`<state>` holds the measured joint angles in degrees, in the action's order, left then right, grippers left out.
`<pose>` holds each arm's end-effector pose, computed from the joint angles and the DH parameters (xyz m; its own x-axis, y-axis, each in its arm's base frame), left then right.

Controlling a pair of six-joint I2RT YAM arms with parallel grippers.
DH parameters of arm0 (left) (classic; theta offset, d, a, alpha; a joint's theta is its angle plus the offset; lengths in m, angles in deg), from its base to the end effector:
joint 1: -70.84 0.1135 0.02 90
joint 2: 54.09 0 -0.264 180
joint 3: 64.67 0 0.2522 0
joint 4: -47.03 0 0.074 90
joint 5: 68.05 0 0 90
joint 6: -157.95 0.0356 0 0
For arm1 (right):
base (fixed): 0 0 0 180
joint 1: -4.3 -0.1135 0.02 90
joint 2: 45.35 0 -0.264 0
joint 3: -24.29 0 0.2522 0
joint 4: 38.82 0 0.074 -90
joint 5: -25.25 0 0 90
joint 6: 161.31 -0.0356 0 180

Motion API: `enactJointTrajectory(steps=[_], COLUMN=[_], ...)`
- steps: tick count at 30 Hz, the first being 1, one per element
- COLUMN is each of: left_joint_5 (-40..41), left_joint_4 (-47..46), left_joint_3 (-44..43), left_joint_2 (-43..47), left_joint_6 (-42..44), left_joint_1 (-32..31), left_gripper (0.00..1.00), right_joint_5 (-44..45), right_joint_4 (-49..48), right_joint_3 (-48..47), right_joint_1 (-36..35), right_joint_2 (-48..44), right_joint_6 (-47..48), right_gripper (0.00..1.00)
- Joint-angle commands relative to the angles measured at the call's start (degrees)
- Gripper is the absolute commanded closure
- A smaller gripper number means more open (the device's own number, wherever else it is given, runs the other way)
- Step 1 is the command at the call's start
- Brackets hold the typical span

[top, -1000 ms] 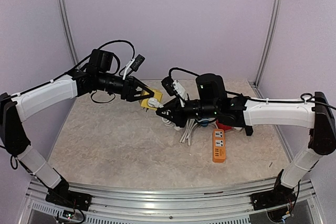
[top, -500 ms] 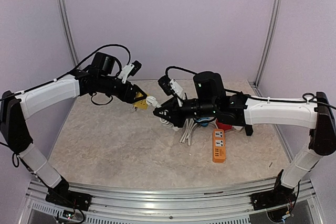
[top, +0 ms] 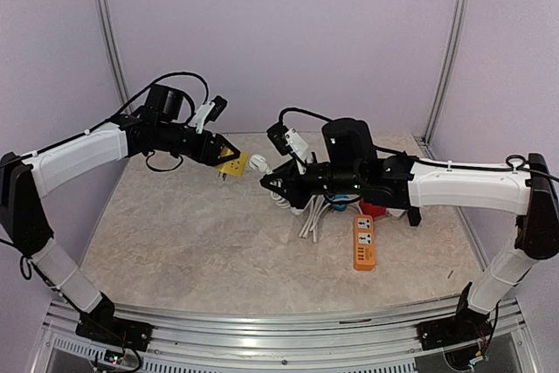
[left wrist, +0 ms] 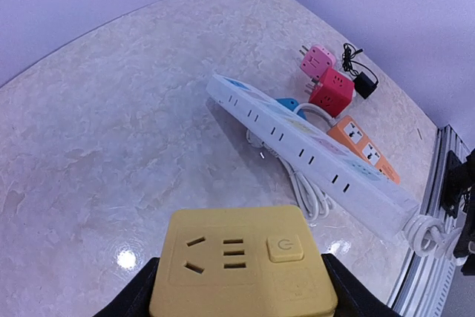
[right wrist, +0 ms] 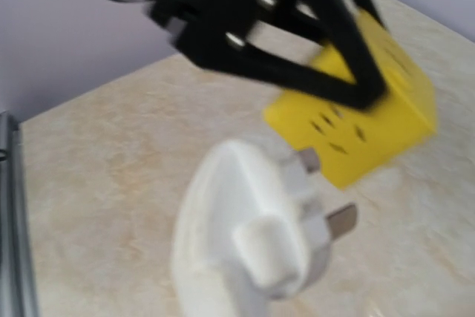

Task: Pull the plug off the socket

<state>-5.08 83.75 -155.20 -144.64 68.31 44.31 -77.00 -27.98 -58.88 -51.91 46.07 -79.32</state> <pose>0.3144 -0.1750 0.3142 -0.5306 0.2712 -0.8031 0.7271 0.6326 -0.2668 0.2045 0.3191 0.3057 -0.3088 -0.2166 -0.9261 -0.8893 0.4110 0.2004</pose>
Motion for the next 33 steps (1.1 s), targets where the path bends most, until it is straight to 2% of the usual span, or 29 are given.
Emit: enactJointTrajectory(steps=[1, 12, 20, 27, 33], left_joint_5=[-2.5, -4.2, -4.4, -4.4, -5.5], left_joint_4=[-3.7, -5.7, -4.7, -3.8, -2.3], left_joint_3=[-0.7, 1.9, 1.3, 0.9, -0.4], left_joint_2=[2.9, 5.3, 3.9, 2.7, -0.2], left_joint_6=[-4.3, -7.9, -8.8, -9.2, -10.4], left_joint_1=[2.5, 6.0, 6.6, 6.6, 6.5], left_gripper=[0.96, 0.95, 0.95, 0.95, 0.95], right_joint_5=[6.2, 6.9, 6.3, 5.6, 4.1], right_joint_4=[2.6, 4.4, 3.7, 7.6, 6.9], right_joint_3=[-1.6, -1.9, -9.0, -12.7, -13.2], right_joint_1=[2.3, 12.0, 13.7, 15.7, 15.7], right_joint_2=[-0.3, 7.5, 18.4, 23.0, 25.2], right_joint_6=[-2.3, -0.8, 0.7, 1.2, -0.3], right_gripper=[1.00, 1.00, 1.00, 0.99, 0.65])
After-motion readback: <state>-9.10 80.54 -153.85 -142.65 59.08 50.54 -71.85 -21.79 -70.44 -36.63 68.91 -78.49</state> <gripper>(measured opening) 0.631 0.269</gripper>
